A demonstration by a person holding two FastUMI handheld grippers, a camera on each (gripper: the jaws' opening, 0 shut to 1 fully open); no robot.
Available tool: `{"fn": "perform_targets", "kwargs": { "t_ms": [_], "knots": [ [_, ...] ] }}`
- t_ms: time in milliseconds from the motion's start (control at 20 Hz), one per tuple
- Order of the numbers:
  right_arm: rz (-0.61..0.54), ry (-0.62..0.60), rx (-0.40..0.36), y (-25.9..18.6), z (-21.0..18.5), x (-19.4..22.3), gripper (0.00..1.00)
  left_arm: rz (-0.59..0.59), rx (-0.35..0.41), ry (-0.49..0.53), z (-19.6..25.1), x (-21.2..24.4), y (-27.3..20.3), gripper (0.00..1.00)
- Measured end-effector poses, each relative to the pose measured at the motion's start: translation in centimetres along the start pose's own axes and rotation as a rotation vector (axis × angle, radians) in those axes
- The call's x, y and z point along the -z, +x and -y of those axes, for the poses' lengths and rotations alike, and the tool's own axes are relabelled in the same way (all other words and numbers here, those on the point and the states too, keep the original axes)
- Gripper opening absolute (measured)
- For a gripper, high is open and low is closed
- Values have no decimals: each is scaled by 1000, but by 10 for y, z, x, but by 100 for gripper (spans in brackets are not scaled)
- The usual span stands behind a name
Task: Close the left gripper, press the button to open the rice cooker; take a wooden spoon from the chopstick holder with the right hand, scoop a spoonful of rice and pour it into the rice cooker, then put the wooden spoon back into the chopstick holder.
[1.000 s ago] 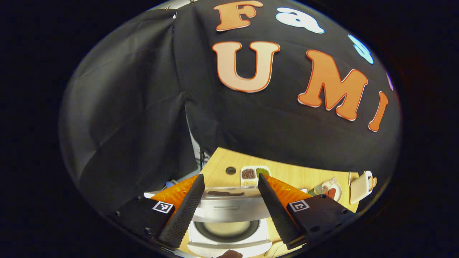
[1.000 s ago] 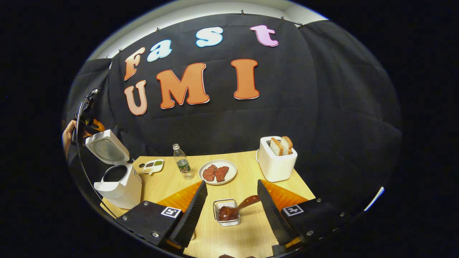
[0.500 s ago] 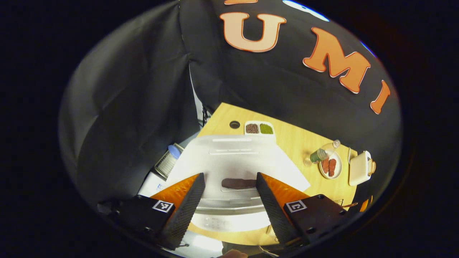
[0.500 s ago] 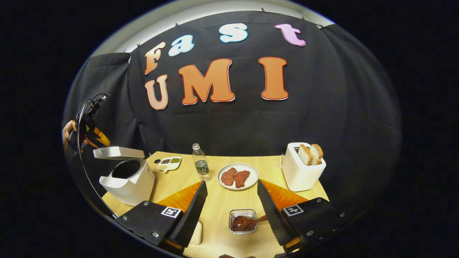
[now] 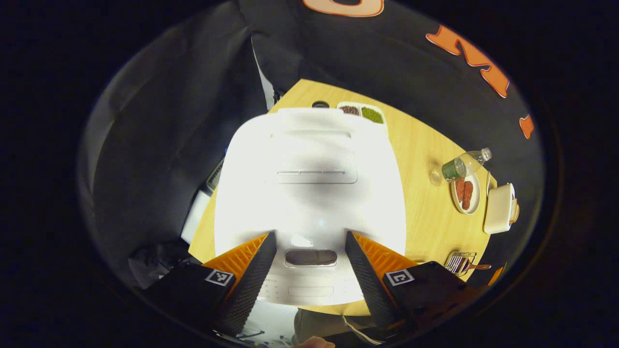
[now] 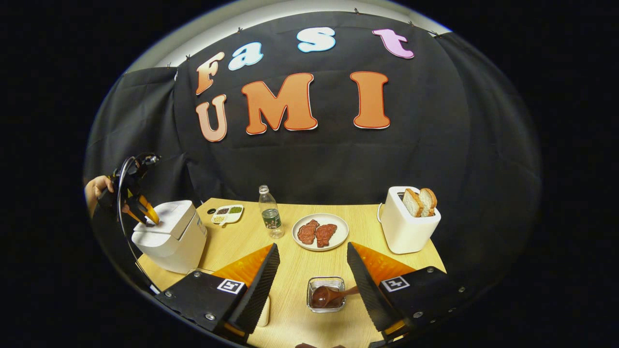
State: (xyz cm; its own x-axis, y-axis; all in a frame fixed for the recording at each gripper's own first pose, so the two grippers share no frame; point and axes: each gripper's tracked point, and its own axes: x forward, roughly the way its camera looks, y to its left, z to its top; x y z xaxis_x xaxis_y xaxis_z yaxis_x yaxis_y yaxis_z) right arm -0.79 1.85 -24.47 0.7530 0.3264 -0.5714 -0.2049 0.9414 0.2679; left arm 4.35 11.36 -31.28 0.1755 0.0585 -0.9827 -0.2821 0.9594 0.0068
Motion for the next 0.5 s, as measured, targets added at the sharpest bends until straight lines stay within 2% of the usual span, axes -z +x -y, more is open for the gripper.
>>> {"fn": "perform_targets", "kwargs": {
  "t_ms": [300, 500],
  "knots": [
    [-12, -18, -11, -2, -12, 6, 87, 25, -7, 6, 2, -1, 0, 100],
    [4, -30, -34, -3, -31, -2, 87, 141, -40, 21, -3, -2, -4, 100]
  ]
}}
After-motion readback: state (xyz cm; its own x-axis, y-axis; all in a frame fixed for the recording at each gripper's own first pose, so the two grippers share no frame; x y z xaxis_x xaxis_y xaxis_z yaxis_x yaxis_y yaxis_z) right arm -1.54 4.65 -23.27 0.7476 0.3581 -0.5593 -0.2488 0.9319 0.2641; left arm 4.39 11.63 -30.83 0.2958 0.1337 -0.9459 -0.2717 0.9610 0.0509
